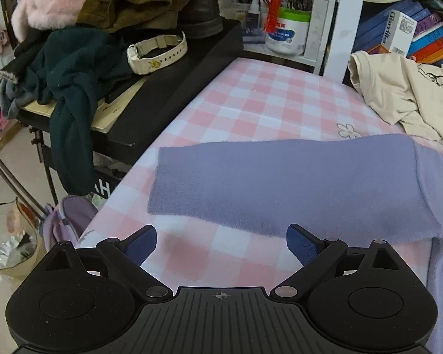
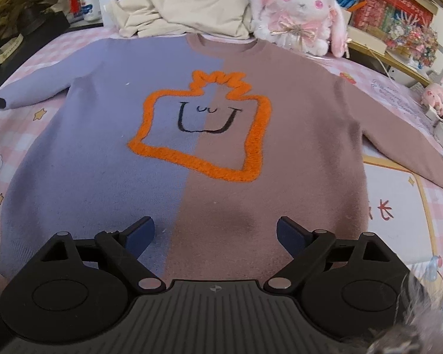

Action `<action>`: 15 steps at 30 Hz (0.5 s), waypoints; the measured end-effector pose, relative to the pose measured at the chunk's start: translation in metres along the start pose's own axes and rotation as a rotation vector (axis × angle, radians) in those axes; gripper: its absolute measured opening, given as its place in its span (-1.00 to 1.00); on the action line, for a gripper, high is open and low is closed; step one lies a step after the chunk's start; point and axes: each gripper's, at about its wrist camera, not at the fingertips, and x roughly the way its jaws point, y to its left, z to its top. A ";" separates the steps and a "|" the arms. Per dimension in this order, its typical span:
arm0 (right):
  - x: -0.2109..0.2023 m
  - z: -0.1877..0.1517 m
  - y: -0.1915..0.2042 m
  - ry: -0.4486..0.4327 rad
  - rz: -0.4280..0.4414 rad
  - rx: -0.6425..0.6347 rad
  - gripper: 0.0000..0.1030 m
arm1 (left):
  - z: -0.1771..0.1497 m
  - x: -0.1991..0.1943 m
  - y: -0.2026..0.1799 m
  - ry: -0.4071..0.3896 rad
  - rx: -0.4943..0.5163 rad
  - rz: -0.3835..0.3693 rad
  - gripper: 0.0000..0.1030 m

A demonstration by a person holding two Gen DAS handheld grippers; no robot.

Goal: Fold clothes
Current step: 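Move the left gripper to the lavender sleeve cuff and grasp it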

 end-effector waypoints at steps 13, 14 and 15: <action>0.005 -0.003 0.006 0.021 0.018 -0.031 0.83 | -0.004 0.001 0.015 0.014 -0.147 -0.098 0.91; 0.005 -0.004 0.004 0.022 0.017 -0.020 0.83 | -0.004 0.001 0.014 0.010 -0.146 -0.096 0.91; 0.005 -0.004 0.002 0.024 0.017 -0.011 0.84 | -0.004 0.001 0.014 0.007 -0.146 -0.095 0.91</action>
